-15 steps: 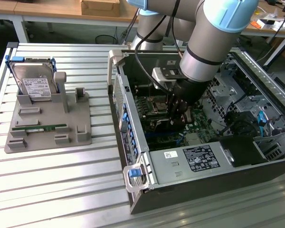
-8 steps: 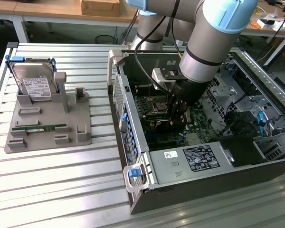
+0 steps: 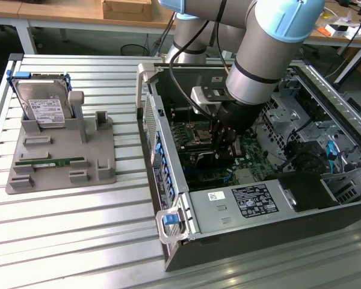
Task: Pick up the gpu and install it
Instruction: 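Insert the gpu into the slot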
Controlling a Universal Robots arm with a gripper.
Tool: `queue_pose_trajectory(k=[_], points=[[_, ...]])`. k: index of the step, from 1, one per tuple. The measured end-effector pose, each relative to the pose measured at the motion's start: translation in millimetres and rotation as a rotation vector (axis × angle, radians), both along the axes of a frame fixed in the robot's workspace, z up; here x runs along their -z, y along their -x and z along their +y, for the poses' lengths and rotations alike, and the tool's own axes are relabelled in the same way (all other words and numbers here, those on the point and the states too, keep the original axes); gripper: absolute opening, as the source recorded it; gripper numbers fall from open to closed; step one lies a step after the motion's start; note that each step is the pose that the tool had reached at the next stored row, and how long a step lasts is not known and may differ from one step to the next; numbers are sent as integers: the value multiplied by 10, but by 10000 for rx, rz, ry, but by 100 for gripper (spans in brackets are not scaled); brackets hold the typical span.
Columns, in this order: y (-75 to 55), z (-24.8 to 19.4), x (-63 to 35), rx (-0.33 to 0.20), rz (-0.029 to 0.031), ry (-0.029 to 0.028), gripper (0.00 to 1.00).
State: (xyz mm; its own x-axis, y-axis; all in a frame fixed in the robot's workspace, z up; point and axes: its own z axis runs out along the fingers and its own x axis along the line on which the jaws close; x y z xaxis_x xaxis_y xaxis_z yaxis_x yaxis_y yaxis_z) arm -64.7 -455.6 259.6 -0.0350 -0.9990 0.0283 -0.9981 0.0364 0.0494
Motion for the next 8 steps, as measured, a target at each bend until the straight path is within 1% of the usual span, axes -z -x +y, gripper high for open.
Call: queue_pose_trajectory(k=[2, 3, 4, 5, 6, 7, 8], points=[[2, 0, 0, 3, 3, 0, 27], [1, 0, 0, 3, 0, 0, 33], [1, 0, 0, 2, -1, -1, 33], [0, 0, 0, 0, -2, -3, 40], [0, 0, -8, 0, 1, 0, 40], [0, 0, -32, 1, 1, -1, 40], [0, 0, -102, 1, 0, -3, 40]])
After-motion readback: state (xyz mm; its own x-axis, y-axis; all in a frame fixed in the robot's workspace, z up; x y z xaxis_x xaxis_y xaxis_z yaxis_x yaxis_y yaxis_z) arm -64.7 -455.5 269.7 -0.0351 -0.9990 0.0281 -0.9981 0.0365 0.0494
